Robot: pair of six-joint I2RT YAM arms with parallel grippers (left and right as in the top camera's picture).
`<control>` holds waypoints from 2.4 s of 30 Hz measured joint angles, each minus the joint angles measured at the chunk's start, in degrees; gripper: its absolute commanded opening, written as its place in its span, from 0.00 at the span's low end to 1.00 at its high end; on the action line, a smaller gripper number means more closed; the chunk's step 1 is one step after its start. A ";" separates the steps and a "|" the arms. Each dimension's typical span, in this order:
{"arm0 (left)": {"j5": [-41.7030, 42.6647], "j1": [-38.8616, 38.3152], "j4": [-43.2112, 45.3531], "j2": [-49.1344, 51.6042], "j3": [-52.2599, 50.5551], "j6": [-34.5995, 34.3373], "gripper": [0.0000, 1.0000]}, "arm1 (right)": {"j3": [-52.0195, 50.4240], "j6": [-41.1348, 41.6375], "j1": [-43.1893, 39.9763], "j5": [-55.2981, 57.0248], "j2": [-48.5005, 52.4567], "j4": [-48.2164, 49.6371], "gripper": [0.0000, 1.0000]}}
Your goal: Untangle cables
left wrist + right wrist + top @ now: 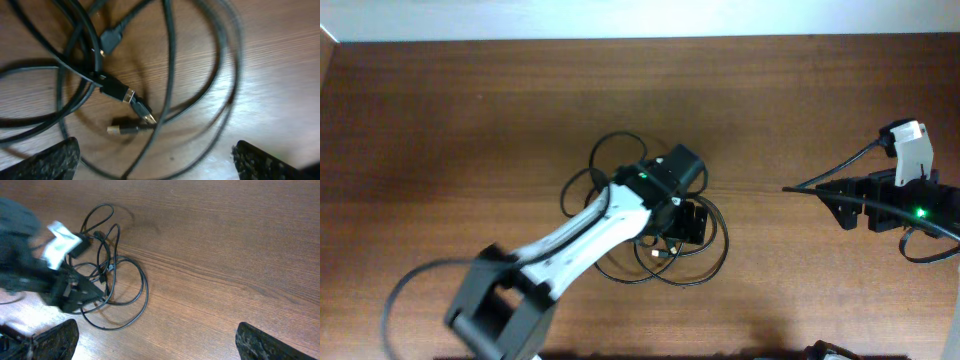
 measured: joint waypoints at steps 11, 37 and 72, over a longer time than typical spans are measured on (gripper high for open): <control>-0.61 -0.20 1.68 8.83 -0.02 -0.17 0.00 | 0.00 -0.04 0.02 -0.02 0.00 0.39 0.99; -8.59 -3.10 -0.87 -10.97 3.63 7.56 0.99 | 0.00 -0.02 0.02 0.00 0.44 0.42 0.99; -13.44 -7.82 6.67 12.07 3.63 7.32 0.07 | 0.00 0.00 0.02 -0.02 1.81 0.15 0.99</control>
